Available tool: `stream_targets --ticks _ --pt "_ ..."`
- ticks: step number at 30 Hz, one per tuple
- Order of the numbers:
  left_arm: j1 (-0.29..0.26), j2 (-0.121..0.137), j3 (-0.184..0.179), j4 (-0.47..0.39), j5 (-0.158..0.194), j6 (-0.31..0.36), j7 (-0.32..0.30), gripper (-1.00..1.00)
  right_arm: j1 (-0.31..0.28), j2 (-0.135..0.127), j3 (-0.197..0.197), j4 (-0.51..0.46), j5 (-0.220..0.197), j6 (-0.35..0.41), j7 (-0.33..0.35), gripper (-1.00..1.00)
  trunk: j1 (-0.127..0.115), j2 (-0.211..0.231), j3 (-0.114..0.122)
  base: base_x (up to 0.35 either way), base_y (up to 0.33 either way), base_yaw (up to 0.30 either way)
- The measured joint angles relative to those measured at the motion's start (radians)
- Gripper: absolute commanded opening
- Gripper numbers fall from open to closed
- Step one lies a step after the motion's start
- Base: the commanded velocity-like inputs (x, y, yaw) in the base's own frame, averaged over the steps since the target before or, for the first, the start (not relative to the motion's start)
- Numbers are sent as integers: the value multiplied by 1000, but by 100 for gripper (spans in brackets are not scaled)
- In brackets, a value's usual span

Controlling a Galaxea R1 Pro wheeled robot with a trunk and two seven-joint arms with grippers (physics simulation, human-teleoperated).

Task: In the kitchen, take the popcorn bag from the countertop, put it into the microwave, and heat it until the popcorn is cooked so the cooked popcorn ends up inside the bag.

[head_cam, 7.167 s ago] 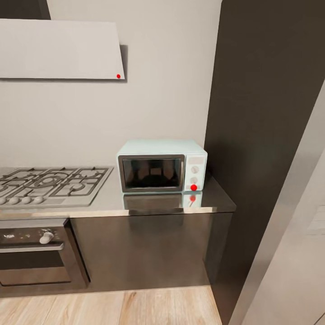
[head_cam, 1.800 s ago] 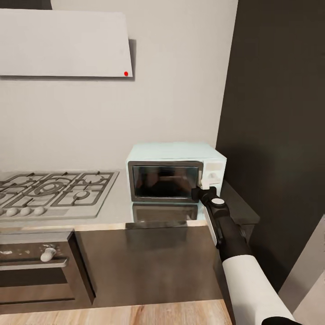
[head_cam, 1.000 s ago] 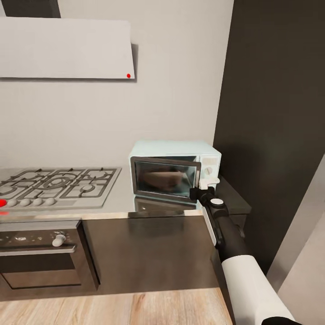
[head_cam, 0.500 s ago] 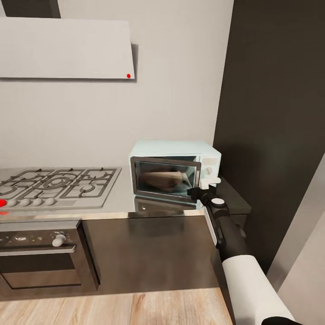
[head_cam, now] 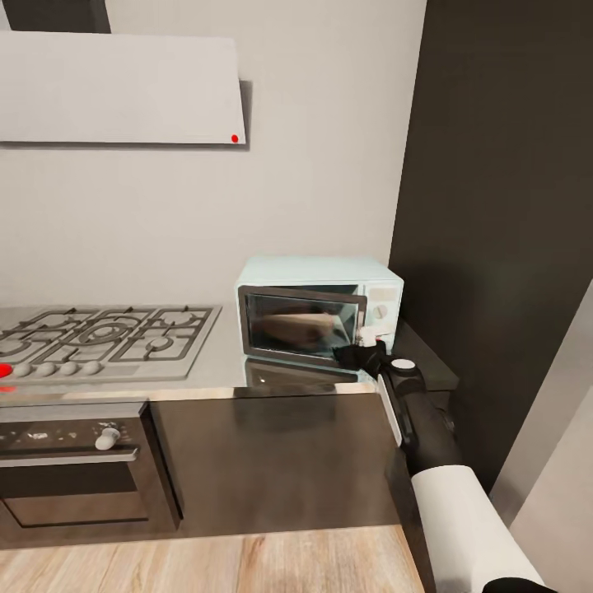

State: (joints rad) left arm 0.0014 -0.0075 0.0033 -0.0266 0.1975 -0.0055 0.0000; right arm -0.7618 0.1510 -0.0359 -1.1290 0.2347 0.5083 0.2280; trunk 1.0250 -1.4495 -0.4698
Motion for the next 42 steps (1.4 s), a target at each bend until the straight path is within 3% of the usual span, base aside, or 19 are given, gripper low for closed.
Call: stream_targets --ticks 6,11,28,32,35,42 --pt "0 0 0 0 0 0 0 100 0 -50 -1 -4 0 -6 116 100 0 0 0 0 0 0" --pt "0 0 0 0 0 0 0 100 0 -70 -1 -35 1 -10 244 100 0 0 0 0 0 0" --pt "0 0 0 0 0 0 0 100 0 -79 -2 -44 -1 -14 256 100 0 0 0 0 0 0" --pt "0 0 0 0 0 0 0 100 0 -83 -18 -44 20 -23 345 100 0 0 0 0 0 0" --pt "0 0 1 -1 0 0 0 100 0 -84 -9 -39 36 -45 361 100 0 0 0 0 0 0" --pt "0 2 1 0 0 0 0 100 0 -84 -53 -15 33 -100 423 100 0 0 0 0 0 0"
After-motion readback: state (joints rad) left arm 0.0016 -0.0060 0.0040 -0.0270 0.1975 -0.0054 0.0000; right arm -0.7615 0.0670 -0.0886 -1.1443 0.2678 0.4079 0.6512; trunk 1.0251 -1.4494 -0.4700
